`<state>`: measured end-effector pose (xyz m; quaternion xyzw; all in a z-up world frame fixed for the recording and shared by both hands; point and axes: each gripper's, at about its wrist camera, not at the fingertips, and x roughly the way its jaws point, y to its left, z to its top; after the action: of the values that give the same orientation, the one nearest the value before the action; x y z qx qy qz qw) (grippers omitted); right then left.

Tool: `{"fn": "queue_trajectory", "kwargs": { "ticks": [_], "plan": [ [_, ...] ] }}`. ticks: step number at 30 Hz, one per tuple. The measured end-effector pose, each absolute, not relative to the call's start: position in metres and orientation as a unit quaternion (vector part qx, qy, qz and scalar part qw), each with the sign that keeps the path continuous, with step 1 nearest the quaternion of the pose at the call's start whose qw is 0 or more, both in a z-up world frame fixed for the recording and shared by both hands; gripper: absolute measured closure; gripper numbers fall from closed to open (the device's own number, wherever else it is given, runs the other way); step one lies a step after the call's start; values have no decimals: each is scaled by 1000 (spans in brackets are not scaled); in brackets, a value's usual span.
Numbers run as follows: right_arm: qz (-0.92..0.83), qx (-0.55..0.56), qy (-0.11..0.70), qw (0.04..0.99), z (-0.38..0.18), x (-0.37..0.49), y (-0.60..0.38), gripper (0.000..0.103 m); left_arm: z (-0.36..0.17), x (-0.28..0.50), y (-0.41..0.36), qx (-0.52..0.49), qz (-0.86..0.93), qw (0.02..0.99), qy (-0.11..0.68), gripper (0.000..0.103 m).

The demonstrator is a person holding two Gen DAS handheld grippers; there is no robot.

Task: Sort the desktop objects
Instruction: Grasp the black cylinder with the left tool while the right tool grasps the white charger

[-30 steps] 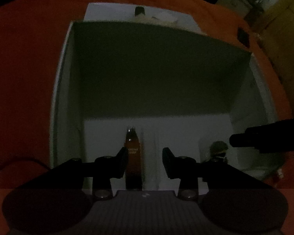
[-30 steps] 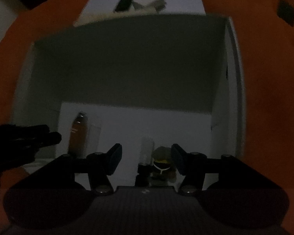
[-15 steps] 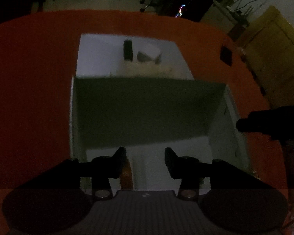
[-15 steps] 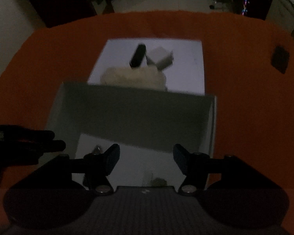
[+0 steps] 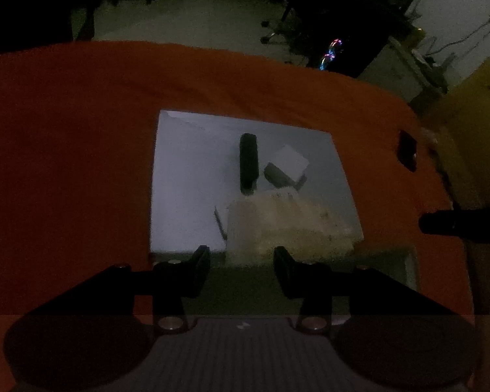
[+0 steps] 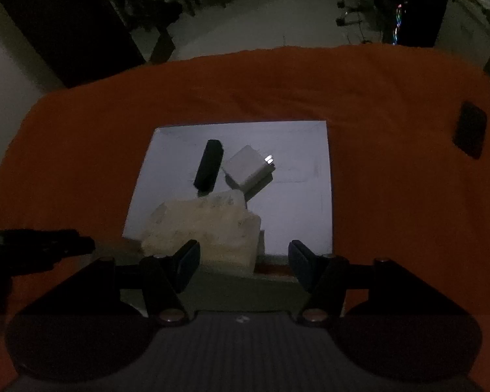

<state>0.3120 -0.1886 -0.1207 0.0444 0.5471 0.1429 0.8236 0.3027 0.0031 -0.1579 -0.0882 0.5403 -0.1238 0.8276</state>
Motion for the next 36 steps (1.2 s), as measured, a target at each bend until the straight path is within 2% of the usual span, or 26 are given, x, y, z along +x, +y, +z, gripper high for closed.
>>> {"fn": "queue_trajectory", "kwargs": {
  "ticks": [13,20,24,33,36],
  "plan": [
    [94,122,586,796,-184,406,-167,37,-194,392,-34,-68,-123,834,533,65],
    [56,85,590,801,-225,441,-134,35,-232,428,-36,-72,-125,824,548,65],
    [49,107,589,799,-241,454,-131,35,-255,439,-42,-61,-129,818,557,65],
    [0,140,596,791,-271,473,-130,23,-272,450,-53,-68,-148,817,553,65],
    [5,128,602,788,-276,476,-123,22,-277,448,-59,-61,-152,817,554,65]
  ]
}}
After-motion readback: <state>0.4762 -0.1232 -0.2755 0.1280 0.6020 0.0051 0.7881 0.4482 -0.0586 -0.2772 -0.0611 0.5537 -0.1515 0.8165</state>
